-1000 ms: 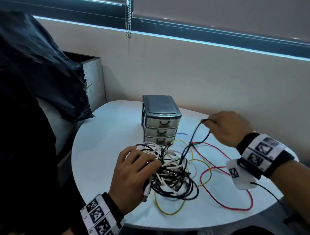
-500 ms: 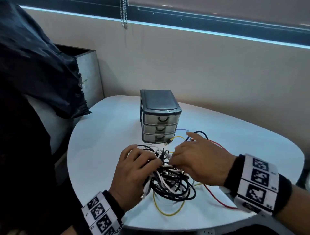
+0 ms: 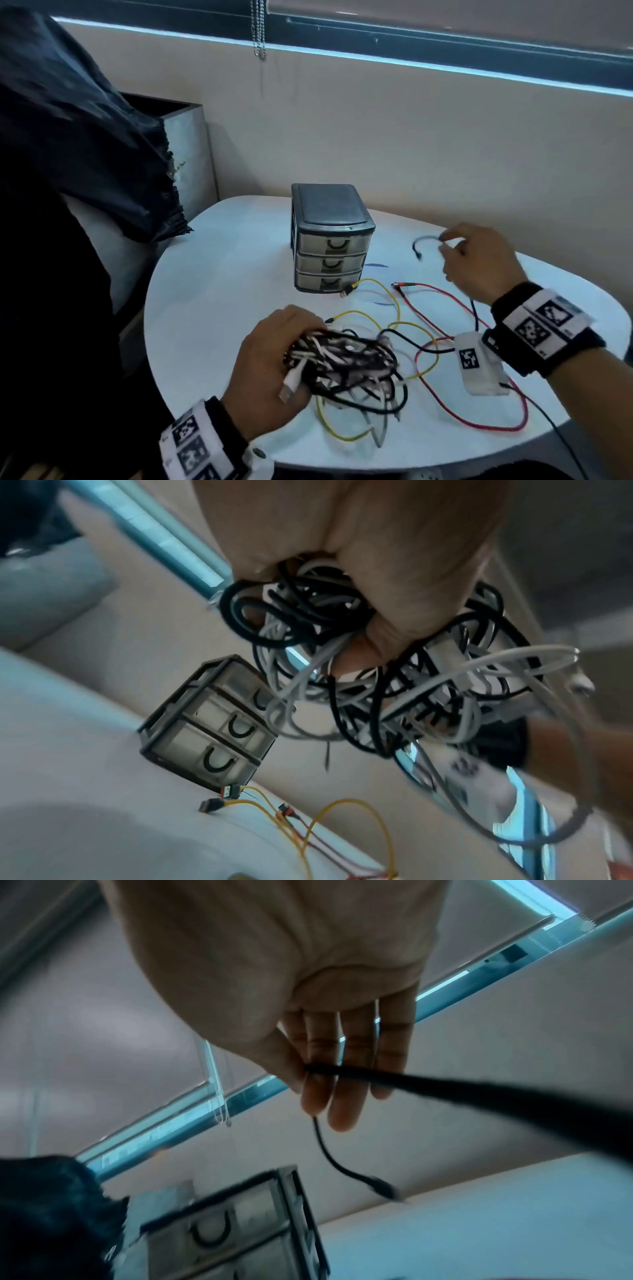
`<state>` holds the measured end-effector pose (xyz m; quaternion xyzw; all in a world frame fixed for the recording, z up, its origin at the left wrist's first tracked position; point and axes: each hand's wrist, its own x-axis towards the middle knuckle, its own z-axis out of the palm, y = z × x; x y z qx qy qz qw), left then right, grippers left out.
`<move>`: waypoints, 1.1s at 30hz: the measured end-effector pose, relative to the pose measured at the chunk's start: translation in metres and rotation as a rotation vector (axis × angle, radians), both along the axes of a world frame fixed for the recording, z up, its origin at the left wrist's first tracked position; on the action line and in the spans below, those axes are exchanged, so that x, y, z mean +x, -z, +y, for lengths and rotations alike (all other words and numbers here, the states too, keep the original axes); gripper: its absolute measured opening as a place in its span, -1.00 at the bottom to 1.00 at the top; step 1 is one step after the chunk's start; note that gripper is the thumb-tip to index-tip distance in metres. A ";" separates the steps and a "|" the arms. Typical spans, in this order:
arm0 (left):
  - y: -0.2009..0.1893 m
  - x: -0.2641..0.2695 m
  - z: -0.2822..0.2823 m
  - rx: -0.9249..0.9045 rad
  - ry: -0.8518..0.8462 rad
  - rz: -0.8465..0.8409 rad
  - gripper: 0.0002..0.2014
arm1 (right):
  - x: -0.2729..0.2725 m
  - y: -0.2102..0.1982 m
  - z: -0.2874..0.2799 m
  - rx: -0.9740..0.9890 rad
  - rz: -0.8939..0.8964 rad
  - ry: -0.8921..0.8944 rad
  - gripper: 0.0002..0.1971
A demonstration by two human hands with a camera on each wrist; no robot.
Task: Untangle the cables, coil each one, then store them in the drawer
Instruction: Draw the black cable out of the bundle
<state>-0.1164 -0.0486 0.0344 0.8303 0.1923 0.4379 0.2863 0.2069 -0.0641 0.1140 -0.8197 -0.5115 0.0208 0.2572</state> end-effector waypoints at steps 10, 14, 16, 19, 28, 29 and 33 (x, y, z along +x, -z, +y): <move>-0.008 -0.002 0.018 -0.524 0.102 -0.188 -0.48 | -0.098 0.051 -0.028 -0.298 0.617 -0.541 -0.26; -0.004 -0.008 0.021 -0.709 0.064 -0.299 -0.49 | -0.098 0.034 -0.026 -0.197 0.726 -0.480 -0.51; -0.004 -0.009 0.020 -0.880 0.092 -0.349 -0.52 | -0.095 0.025 -0.026 -0.157 0.750 -0.489 -0.76; -0.007 -0.009 0.017 -1.194 0.185 -0.495 -0.63 | -0.091 0.018 -0.029 -0.108 0.758 -0.489 -0.89; -0.011 -0.001 0.014 -1.380 0.316 -0.575 -0.46 | -0.111 0.024 -0.037 0.024 0.642 -0.552 -0.80; -0.011 0.001 0.011 -1.371 0.334 -0.553 -0.59 | -0.115 0.022 -0.037 0.059 0.666 -0.574 -0.79; -0.011 0.010 0.001 -1.289 0.310 -0.441 -0.68 | -0.121 0.013 -0.037 0.175 0.818 -0.568 -0.87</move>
